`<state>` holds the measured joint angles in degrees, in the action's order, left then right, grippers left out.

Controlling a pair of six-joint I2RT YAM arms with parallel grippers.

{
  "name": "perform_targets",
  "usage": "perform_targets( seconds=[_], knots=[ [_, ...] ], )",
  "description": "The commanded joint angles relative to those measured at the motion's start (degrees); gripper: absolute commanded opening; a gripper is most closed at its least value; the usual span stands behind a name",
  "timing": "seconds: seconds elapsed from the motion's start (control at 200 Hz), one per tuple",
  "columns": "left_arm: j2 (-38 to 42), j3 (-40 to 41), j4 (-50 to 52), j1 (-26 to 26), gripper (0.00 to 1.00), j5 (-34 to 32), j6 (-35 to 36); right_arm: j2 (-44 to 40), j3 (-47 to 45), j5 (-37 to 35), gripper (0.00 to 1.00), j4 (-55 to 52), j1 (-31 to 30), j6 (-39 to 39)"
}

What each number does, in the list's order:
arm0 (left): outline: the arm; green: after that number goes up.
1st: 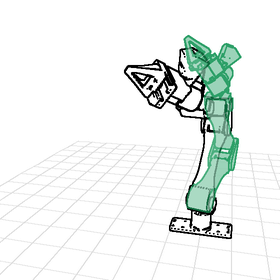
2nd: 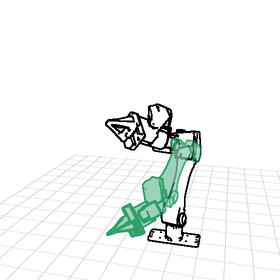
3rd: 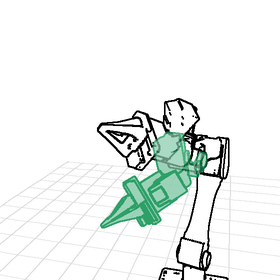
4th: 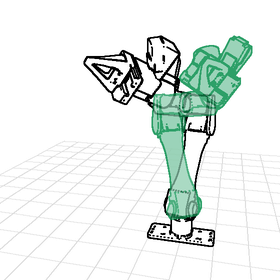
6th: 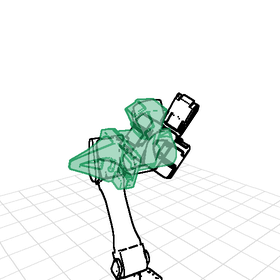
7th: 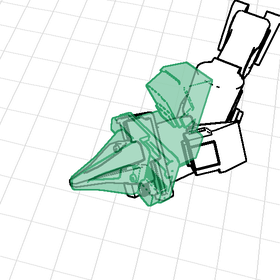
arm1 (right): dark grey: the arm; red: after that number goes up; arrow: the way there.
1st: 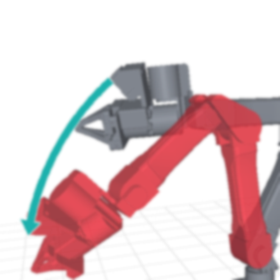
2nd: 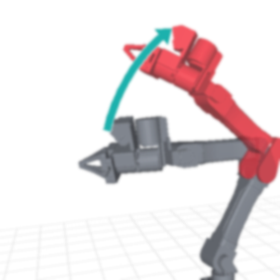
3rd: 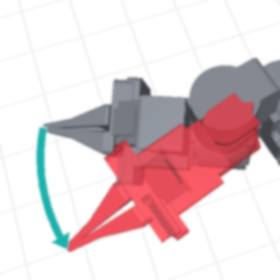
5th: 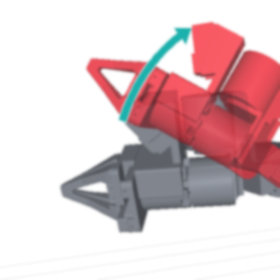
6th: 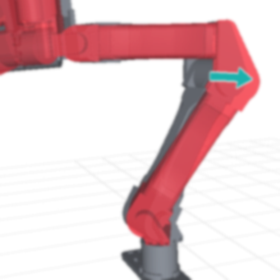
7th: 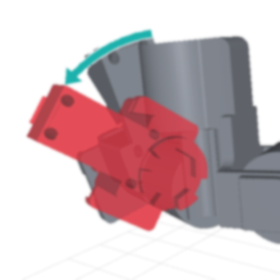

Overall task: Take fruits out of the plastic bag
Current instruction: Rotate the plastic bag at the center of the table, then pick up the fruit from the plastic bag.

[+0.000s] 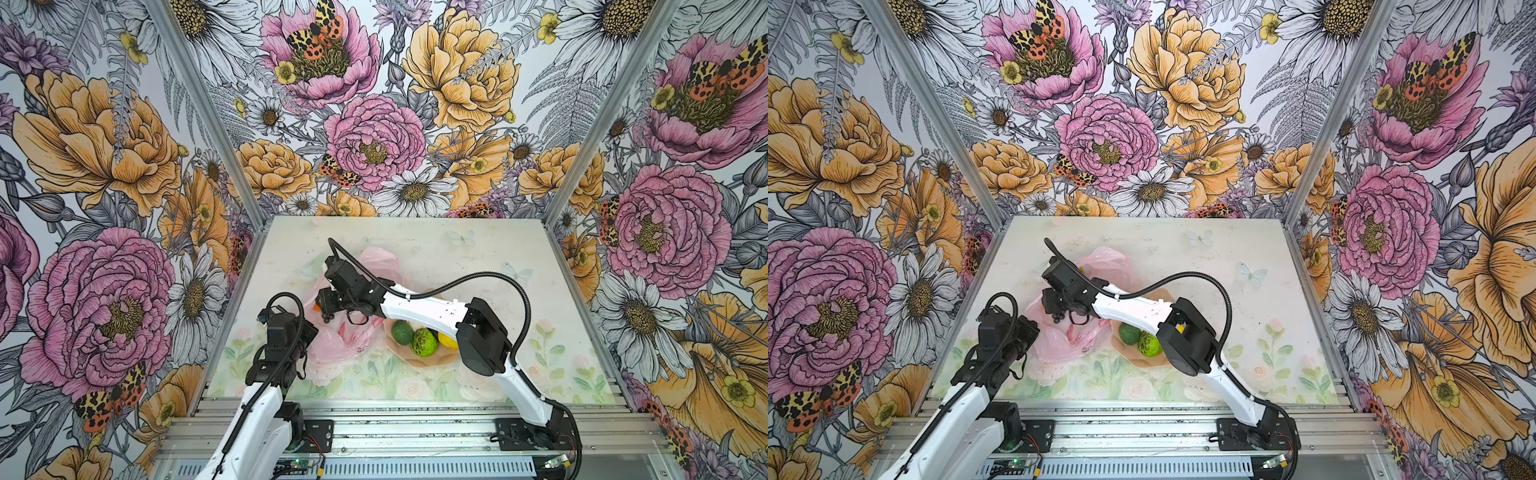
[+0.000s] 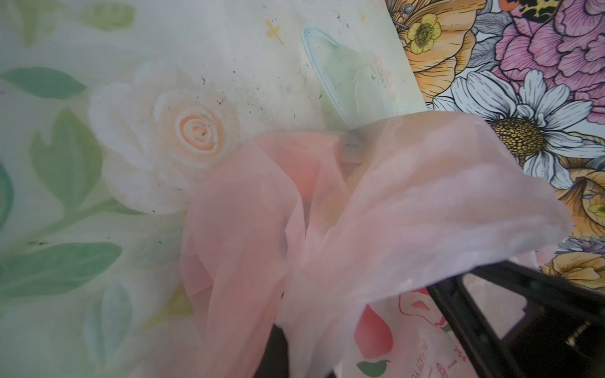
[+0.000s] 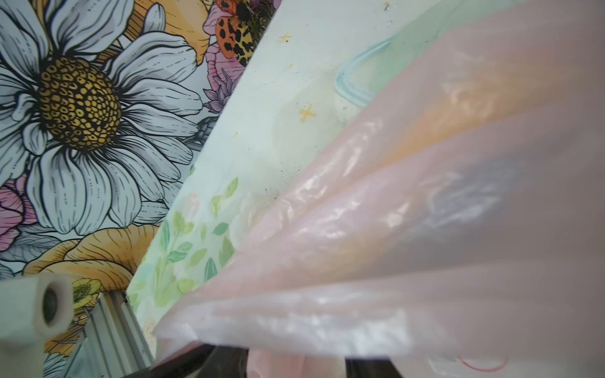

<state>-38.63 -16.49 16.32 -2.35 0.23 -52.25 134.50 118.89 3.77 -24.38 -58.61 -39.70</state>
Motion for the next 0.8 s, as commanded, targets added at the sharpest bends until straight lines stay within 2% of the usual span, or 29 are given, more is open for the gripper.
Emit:
perform_targets(
  seconds=[0.0,0.17,0.495,0.796],
  knots=[
    [4.7,0.2,2.8,-0.5,0.0,3.1,-3.8,3.1,3.4,0.9,0.43,1.0,-0.3,0.6],
    [10.4,0.0,9.8,0.2,0.0,-0.5,-2.9,6.7,7.2,1.2,0.38,0.9,-0.3,1.2],
    [10.1,0.8,9.1,6.6,0.0,4.3,-1.5,14.9,16.9,3.0,0.37,0.8,-0.3,3.8],
    [11.7,2.0,10.6,6.8,0.0,5.0,-2.1,16.9,17.9,-5.5,0.43,-1.4,0.4,5.6]
  ],
)
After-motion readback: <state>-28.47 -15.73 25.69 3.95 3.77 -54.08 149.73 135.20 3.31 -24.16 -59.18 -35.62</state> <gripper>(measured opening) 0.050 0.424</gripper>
